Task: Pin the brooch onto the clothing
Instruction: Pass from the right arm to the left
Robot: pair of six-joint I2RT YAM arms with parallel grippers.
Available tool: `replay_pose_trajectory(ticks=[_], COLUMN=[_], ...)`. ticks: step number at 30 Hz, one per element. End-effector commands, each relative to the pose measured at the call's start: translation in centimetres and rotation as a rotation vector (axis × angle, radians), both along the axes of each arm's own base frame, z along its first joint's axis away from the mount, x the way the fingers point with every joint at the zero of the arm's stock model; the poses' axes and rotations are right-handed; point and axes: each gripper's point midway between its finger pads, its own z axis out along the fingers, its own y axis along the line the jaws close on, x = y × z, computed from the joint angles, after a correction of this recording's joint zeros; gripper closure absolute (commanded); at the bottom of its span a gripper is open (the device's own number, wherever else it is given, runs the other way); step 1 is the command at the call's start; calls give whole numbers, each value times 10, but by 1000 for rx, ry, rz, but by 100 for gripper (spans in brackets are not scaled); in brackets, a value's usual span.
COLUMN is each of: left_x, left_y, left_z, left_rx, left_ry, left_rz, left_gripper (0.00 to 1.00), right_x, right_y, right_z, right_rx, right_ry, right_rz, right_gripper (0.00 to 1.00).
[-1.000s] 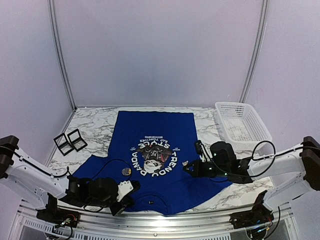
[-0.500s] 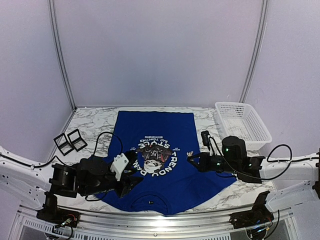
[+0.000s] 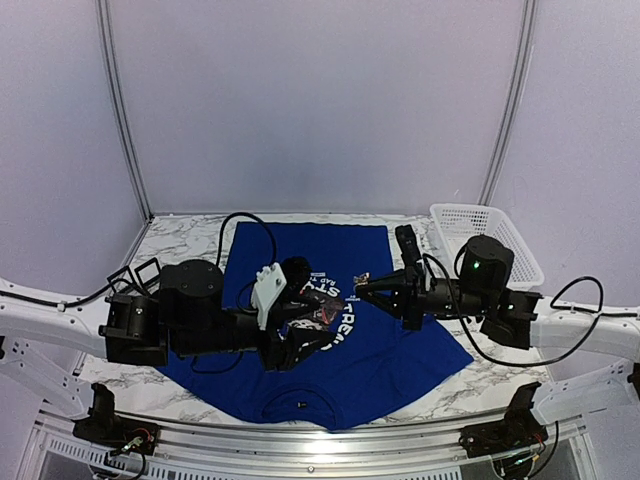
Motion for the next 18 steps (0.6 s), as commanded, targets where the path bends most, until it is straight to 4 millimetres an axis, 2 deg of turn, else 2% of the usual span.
replay_pose_trajectory(ticks=[1,4,7,11,18], left_x=[-7,0,6,16,28], left_y=[-16,-22,-27,-30,-30], left_z=[35,48,56,60,61], left_rx=[-60,-78,-93,-98,-104], left_ry=[-22,-33,-36,-36,-19], left_rz=[-76,-50,-46,-31,-7], left_gripper=[33,33,41,57,66], right_x=[-23,-30,-34,-38,-40], right_y=[6,5,7,11,14], right_z=[39,51,56,55,47], right_rx=[55,78,88,76,60], right_ry=[-203,-260,-280,-292,-285], right_rz=[159,197,232,279,311], right_gripper=[100,100,100,100,100])
